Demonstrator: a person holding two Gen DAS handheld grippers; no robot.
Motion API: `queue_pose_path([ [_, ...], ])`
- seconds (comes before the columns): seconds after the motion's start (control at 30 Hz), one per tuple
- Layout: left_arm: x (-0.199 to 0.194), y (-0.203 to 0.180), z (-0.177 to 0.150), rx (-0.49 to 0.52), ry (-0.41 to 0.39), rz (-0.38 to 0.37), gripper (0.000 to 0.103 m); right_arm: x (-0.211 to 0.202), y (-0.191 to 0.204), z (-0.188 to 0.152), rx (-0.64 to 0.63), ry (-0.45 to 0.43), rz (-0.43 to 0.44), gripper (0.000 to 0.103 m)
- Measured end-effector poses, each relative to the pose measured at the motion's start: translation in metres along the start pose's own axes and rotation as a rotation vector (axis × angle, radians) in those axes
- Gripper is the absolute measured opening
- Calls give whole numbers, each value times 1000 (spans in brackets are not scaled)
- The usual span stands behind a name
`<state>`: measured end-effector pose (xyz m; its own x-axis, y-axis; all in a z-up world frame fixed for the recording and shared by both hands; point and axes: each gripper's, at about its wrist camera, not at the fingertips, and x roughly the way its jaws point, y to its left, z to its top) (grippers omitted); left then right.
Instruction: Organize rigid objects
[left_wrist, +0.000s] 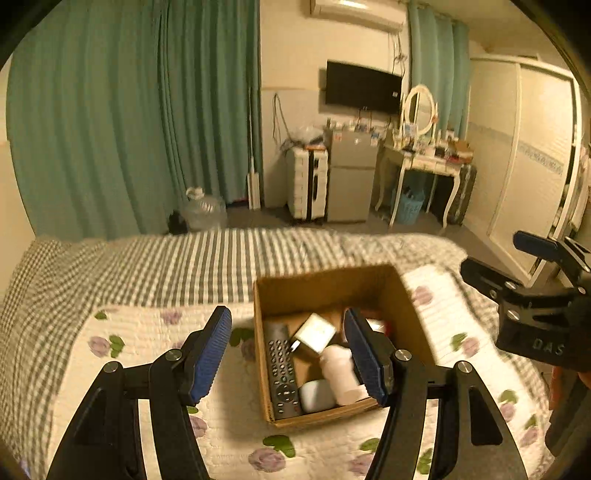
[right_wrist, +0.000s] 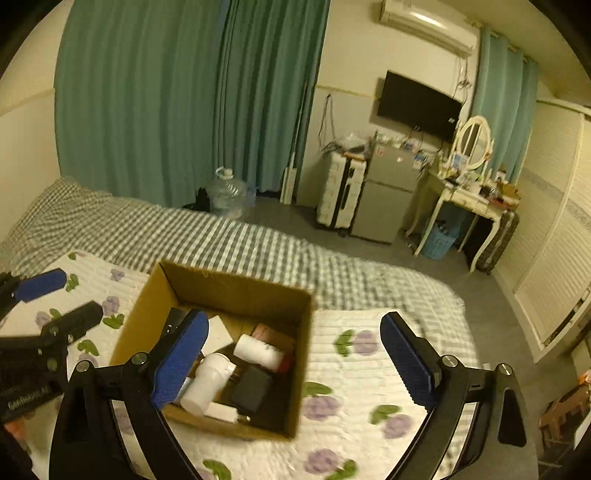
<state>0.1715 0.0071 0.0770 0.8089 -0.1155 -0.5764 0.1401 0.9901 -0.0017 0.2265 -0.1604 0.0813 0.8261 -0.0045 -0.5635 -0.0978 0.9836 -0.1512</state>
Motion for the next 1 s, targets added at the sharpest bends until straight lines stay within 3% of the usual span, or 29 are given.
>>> queue_pose_path([
  [0.23,-67,-15,16,71,-112,-8,73,-85,-19,-5,37,-88,-18,103],
  [0.53,-107,-12,0,22,-194,63,77,-145,-23,-25,70,-198,-42,103],
  [0.73,-106,-10,-42,-45,-255,75,77,-146,-17,-69,130,-248,-35,103],
  [0.83,-97,-8,-64,-73,-235,63,77,-133,-14,-101,171,-271,-22,103],
  [1.0,-78,-10,-98,-75,-240,106,77,-101,-11,-133,173,-228,-25,103],
])
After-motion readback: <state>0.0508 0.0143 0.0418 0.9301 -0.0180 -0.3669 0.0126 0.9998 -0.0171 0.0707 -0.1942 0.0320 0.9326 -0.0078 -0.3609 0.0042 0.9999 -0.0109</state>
